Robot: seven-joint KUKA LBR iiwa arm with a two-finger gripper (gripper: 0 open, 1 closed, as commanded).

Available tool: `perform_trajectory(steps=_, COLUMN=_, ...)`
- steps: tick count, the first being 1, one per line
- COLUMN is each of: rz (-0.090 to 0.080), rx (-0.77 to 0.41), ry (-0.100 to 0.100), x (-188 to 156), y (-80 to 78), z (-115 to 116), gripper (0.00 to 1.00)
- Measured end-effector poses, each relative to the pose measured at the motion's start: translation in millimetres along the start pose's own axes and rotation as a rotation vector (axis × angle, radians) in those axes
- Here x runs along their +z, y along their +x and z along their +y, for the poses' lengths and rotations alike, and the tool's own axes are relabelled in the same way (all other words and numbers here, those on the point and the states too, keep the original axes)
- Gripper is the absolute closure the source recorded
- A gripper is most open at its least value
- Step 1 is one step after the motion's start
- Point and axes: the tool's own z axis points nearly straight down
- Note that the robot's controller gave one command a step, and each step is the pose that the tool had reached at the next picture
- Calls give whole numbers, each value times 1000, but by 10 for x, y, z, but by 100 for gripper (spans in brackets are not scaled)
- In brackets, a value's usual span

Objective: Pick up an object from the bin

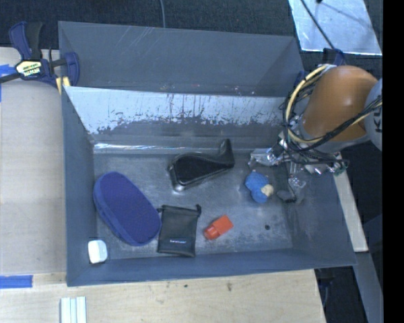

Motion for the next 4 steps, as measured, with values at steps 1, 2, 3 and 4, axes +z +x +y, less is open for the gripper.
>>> perform_trajectory(steps=1, rz=2, rx=1, ry=2, x=4, y=14, z=-12, gripper=100)
perform_trajectory(steps=2, rz=-2, rx=-13, ry=9, x=-1292, y=157, z=283, gripper=100)
perform_trajectory(steps=3, rz=2, rx=-12, ry=3, x=-1240, y=167, z=288, gripper=0)
perform_trajectory(steps=4, rz=6, rx=-464, ry=-4, x=-30, y=-5, z=530, gripper=0)
